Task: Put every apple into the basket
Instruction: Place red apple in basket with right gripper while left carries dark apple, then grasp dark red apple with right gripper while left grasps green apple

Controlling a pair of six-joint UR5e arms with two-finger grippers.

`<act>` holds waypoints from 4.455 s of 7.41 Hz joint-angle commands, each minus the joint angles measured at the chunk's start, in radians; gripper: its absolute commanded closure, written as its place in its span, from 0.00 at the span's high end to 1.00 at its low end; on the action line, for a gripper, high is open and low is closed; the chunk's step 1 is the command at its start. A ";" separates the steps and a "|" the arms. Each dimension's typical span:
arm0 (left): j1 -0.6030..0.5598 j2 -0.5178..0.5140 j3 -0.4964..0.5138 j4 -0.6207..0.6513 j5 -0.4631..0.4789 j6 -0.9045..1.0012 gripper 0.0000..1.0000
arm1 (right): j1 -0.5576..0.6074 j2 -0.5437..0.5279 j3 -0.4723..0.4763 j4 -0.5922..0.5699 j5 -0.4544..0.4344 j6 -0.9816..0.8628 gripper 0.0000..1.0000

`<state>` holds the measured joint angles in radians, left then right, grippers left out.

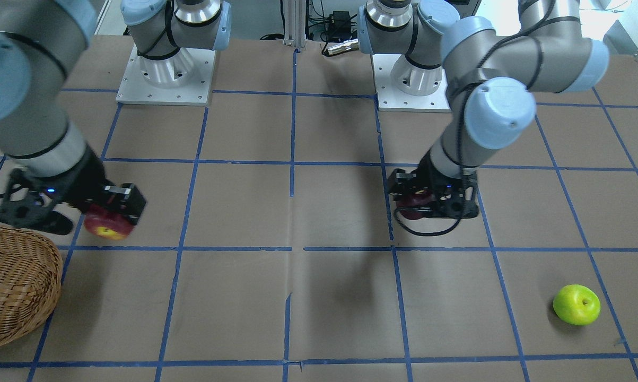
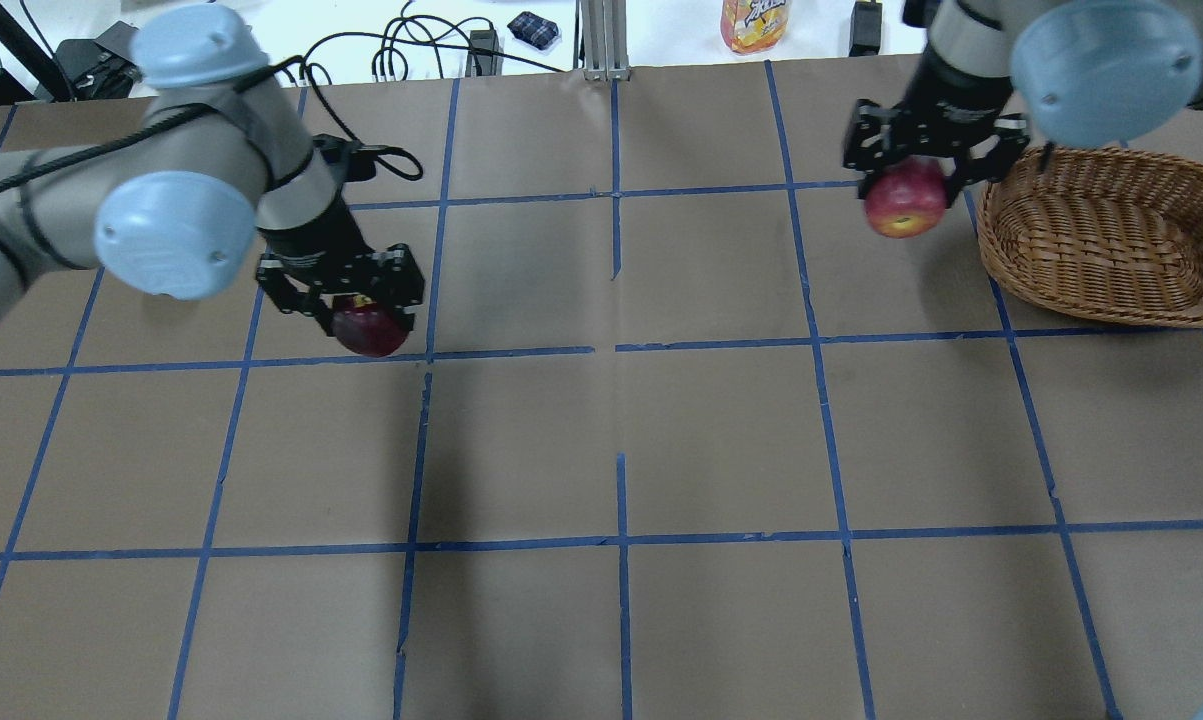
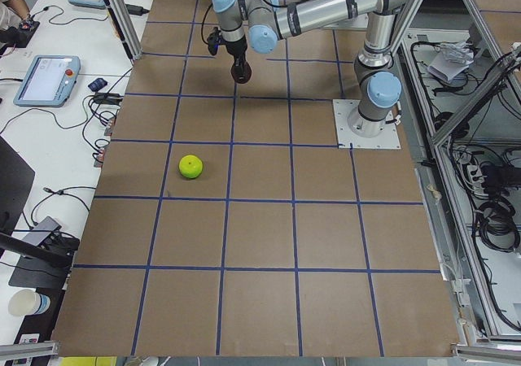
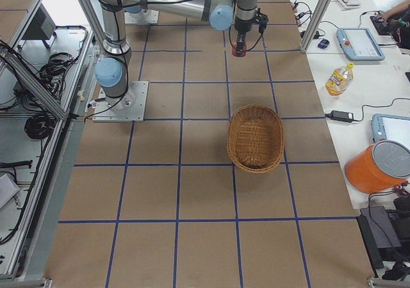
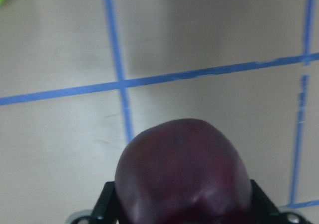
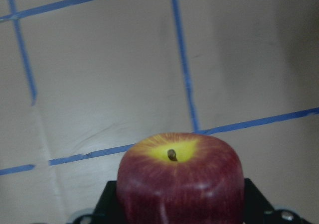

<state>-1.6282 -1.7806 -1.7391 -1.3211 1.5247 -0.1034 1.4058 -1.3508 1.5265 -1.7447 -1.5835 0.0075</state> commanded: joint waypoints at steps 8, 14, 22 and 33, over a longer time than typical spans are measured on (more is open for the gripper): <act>-0.303 -0.326 -0.002 0.534 -0.107 -0.459 1.00 | -0.447 0.330 -0.029 -0.430 -0.153 -0.534 0.00; -0.077 -0.070 0.134 0.007 -0.043 -0.155 1.00 | -0.414 0.210 -0.040 -0.269 -0.142 -0.512 1.00; 0.522 -0.293 0.271 0.160 0.047 0.748 1.00 | 0.356 0.134 -0.032 -0.042 0.123 0.577 1.00; 0.568 -0.508 0.383 0.217 0.031 0.824 0.98 | 0.490 0.343 -0.034 -0.167 0.148 0.658 1.00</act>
<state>-1.0600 -2.2993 -1.3548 -1.1043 1.5563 0.7178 1.8959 -1.0254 1.4929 -1.8989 -1.4379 0.6674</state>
